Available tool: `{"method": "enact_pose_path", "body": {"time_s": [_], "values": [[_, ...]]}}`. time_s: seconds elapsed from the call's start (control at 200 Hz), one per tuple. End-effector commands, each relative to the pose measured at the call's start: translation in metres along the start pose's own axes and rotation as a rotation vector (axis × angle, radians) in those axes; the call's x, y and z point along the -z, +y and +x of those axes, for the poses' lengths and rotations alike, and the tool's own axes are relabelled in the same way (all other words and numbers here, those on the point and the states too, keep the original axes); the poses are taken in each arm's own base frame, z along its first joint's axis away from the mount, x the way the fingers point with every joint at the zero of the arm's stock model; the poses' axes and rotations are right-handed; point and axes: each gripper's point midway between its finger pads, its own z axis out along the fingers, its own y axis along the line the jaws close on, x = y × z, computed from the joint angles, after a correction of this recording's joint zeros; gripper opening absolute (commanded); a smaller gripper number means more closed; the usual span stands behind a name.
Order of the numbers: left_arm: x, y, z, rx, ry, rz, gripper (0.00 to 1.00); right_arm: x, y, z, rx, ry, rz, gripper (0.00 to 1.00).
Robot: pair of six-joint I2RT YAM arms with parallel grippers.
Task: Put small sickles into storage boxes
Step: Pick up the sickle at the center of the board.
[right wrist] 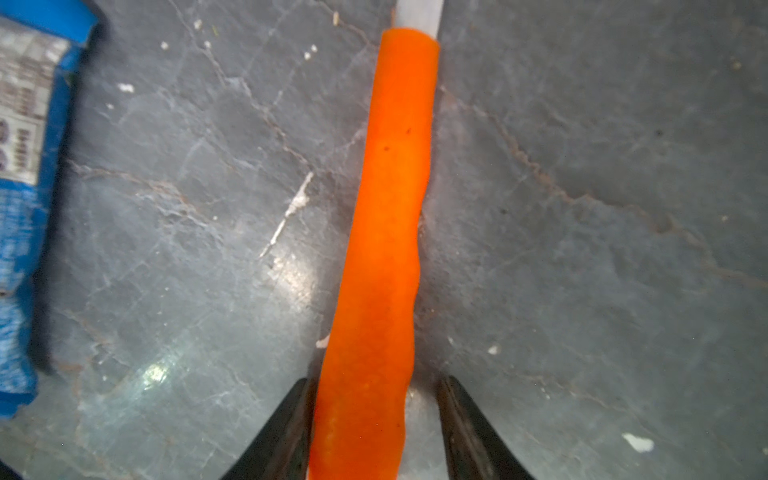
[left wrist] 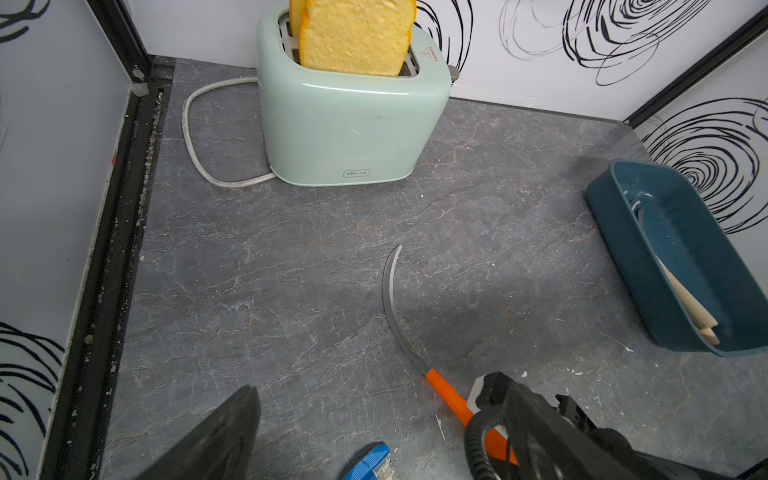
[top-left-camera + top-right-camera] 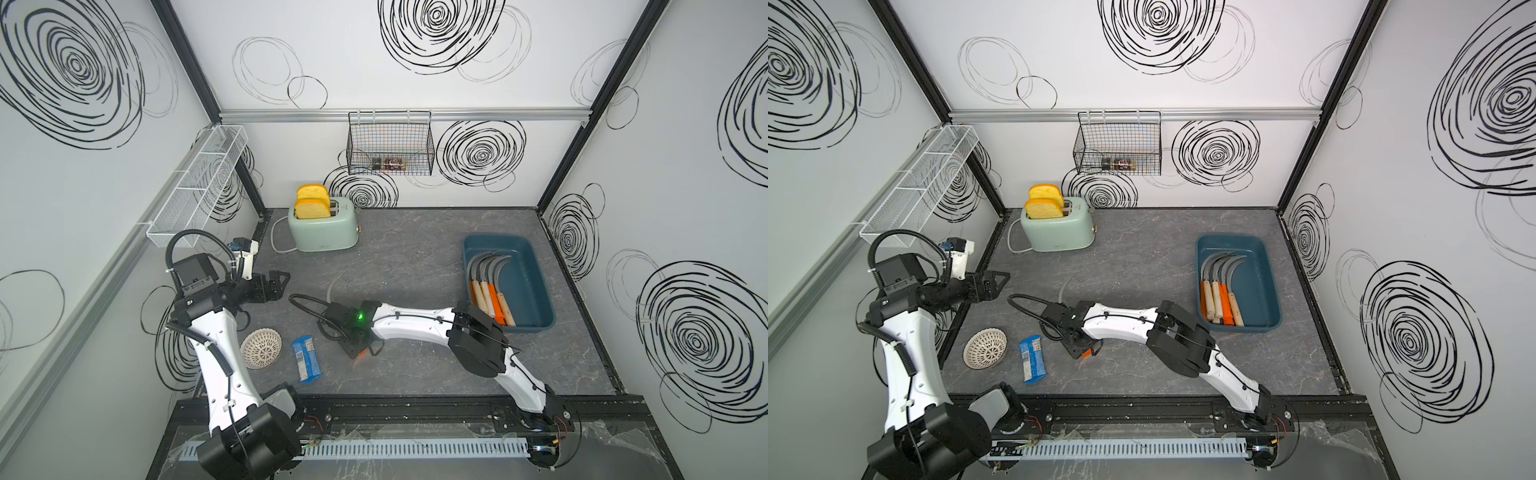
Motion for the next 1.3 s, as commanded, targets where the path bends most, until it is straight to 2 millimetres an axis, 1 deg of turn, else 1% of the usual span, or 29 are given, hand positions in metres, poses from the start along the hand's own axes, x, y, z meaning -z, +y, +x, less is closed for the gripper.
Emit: {"method": "enact_pose_path", "body": {"time_s": [0.0,0.175,0.235,0.38,0.44,0.74,1.071,1.156,1.291], "values": [[0.006,0.001,-0.016,-0.018,-0.014,-0.021,0.96,0.011,0.000,-0.001,0.000,-0.003,-0.016,0.51],[0.004,0.001,-0.018,-0.018,0.000,-0.012,0.96,0.011,-0.002,0.001,-0.003,0.004,-0.008,0.49],[0.001,0.002,-0.017,-0.017,0.007,-0.009,0.96,0.010,-0.003,0.002,-0.003,0.009,-0.003,0.47],[-0.003,-0.002,-0.014,-0.015,0.021,0.012,0.96,0.007,-0.007,0.005,-0.008,0.015,0.000,0.46],[-0.003,-0.003,-0.015,-0.020,0.019,0.015,0.96,0.008,-0.008,0.005,-0.013,0.013,-0.006,0.43],[-0.002,-0.009,-0.023,-0.033,0.014,0.030,0.96,0.005,-0.015,0.009,-0.027,0.020,-0.013,0.42],[-0.013,-0.019,-0.014,-0.065,0.058,0.057,0.96,0.003,-0.021,0.011,-0.036,0.019,-0.010,0.41],[-0.014,-0.021,-0.014,-0.066,0.061,0.059,0.96,0.002,-0.023,0.012,-0.039,0.022,-0.012,0.36],[-0.015,-0.023,-0.015,-0.070,0.057,0.061,0.96,0.001,-0.025,0.015,-0.040,0.029,-0.010,0.35]]}}
